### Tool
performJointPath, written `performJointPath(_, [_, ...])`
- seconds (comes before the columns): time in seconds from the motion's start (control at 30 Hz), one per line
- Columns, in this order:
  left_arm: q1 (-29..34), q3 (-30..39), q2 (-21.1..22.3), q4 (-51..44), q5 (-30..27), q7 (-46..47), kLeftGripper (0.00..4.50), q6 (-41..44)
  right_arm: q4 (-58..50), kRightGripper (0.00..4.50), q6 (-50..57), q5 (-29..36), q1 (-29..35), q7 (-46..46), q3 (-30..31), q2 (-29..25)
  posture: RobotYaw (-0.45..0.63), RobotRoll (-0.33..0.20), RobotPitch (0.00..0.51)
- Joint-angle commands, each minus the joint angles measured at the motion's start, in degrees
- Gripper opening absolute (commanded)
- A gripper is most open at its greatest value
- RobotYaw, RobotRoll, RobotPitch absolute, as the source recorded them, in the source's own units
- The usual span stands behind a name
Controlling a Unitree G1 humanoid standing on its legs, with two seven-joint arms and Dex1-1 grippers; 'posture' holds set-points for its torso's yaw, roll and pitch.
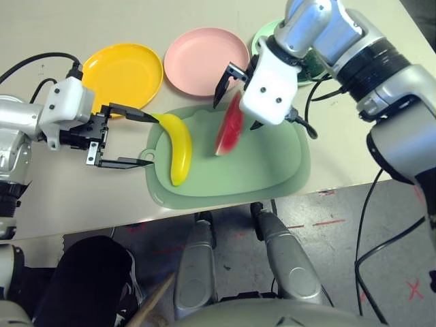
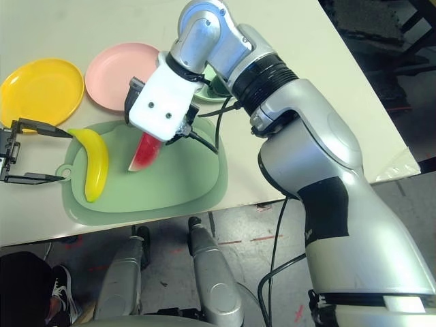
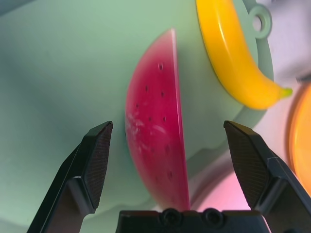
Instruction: Place the fruits into color-matched plates.
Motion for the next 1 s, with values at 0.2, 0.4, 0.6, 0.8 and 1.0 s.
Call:
performJointPath(0.2, [0.8, 4.5, -0.4, -1.3, 1.0, 1.7, 4.50, 4.4, 3.3, 4.46, 1.4, -3.5, 0.6, 0.3, -1.3, 3.0, -0.03, 0.000, 0.421])
performJointPath(0.4, [1.0, 5.4, -1.0, -1.5, 1.5, 1.3, 4.50, 5.0, 7.3, 4.46, 1.7, -8.3, 0.9, 0.3, -5.2, 6.1, -0.03, 0.000, 0.423])
performJointPath(0.6, [1.0, 6.1, -1.5, -1.9, 1.1, 0.4, 4.50, 5.9, 9.5, 4.46, 1.7, -13.4, 2.0, 0.3, -9.0, 8.4, -0.03, 0.000, 0.422])
performJointPath(0.8, [1.4, 6.7, -1.7, -2.5, 1.0, -0.1, 4.50, 6.1, 9.5, 4.46, 1.6, -15.5, 3.3, 0.3, -9.9, 9.0, -0.02, 0.000, 0.421])
performJointPath(1.0, [1.7, 7.1, -2.1, -3.2, 1.0, -0.4, 4.50, 6.5, 9.6, 4.46, 2.2, -17.0, 4.5, 0.3, -10.9, 9.5, -0.02, 0.000, 0.417])
